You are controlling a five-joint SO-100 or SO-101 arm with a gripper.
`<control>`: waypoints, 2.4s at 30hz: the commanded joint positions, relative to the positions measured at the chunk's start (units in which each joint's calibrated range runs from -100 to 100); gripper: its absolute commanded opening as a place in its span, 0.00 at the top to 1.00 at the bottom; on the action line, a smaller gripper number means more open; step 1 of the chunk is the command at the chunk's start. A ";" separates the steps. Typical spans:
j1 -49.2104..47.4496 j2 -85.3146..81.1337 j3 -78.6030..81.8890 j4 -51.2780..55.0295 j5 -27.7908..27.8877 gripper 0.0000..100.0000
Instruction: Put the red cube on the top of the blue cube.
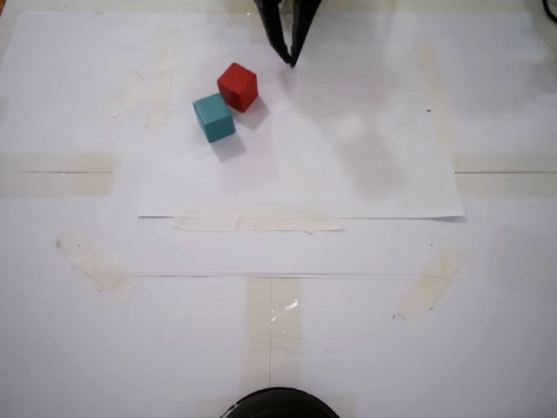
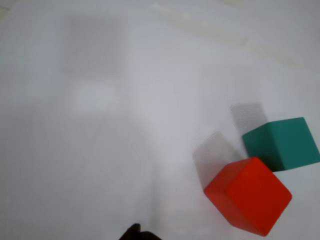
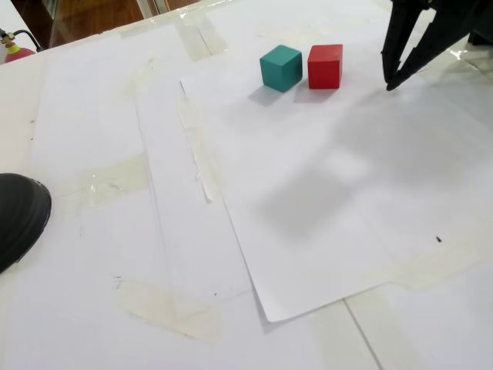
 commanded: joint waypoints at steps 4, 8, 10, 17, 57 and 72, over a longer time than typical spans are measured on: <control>0.01 -0.64 0.81 0.39 0.24 1.00; 0.01 -0.64 0.81 0.39 0.24 1.00; 0.01 -0.64 0.81 0.39 0.24 1.00; 0.01 -0.64 0.81 0.39 0.24 1.00; -1.28 -0.64 0.72 -0.99 -3.66 1.00; 4.62 11.21 -25.33 16.62 -6.84 1.00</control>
